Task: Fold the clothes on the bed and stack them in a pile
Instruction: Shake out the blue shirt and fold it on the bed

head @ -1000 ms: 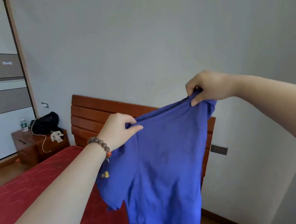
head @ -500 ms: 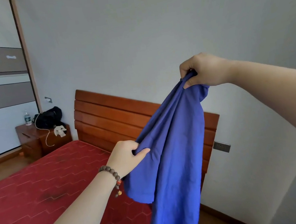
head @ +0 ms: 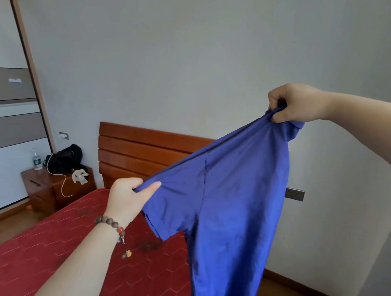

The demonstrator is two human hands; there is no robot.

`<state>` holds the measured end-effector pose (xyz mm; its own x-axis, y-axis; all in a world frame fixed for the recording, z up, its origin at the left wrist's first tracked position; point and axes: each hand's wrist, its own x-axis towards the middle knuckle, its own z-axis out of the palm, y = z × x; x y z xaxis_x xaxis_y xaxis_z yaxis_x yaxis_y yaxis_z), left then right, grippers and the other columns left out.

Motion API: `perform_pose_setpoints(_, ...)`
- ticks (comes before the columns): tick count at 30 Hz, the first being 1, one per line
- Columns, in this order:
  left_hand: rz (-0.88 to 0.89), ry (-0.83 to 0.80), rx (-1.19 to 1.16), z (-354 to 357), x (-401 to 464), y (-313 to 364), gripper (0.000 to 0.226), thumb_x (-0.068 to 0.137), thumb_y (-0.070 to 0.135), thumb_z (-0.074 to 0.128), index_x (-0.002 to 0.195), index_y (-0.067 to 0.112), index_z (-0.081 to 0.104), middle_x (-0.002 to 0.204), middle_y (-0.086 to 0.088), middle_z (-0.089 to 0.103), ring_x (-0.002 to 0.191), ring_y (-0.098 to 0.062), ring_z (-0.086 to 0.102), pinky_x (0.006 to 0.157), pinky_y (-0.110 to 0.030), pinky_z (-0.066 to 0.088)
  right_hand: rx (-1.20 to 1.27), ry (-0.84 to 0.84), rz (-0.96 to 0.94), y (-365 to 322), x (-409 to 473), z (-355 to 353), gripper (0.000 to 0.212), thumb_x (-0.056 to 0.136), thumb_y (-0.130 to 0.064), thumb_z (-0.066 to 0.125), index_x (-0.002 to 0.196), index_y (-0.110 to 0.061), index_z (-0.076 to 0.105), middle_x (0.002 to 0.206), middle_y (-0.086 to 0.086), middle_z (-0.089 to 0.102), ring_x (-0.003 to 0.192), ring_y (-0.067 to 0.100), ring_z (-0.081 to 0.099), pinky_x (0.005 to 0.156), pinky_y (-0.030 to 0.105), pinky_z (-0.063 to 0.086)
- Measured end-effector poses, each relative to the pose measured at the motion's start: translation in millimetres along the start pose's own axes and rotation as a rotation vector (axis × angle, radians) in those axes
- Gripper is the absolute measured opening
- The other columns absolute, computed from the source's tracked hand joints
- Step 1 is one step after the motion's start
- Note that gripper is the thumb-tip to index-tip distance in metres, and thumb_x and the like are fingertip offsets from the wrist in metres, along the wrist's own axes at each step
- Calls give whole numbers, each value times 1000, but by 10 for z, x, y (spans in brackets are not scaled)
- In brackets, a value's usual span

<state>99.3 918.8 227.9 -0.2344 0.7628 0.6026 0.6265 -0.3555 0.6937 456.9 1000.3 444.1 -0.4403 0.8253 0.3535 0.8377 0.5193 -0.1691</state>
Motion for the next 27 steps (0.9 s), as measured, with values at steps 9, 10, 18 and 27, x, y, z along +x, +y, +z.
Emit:
perform_pose_setpoints(9, 65, -30, 30, -256, 183, 165, 13, 81, 30, 76, 89, 35, 68, 78, 22, 67, 74, 1, 62, 67, -16, 46, 25, -23, 7, 67, -77, 43, 24, 82, -2, 68, 95, -22, 71, 90, -5, 68, 86, 14, 60, 69, 20, 42)
perform_pose_setpoints(10, 70, -26, 43, -286, 197, 195, 7, 81, 30, 76, 79, 31, 69, 72, 19, 68, 71, -1, 63, 64, -20, 47, 41, -30, 22, 63, -87, 54, 21, 82, -3, 69, 93, -20, 72, 91, -5, 69, 85, 13, 61, 68, 18, 43)
perform_pose_setpoints(18, -22, 62, -55, -520, 300, 92, 17, 84, 27, 74, 70, 21, 66, 67, -5, 66, 62, -13, 57, 58, -25, 43, 508, 169, 31, -29, -195, 105, 8, 84, -7, 73, 81, -14, 70, 75, 1, 68, 67, 14, 65, 57, 20, 54)
perform_pose_setpoints(27, -64, 29, 81, -553, 42, 18, 24, 82, 20, 76, 69, 10, 60, 69, -5, 64, 67, -16, 60, 60, -19, 43, 181, 196, 33, -31, -320, 637, 10, 86, -7, 68, 83, -15, 64, 69, -4, 62, 59, 8, 57, 53, 16, 39)
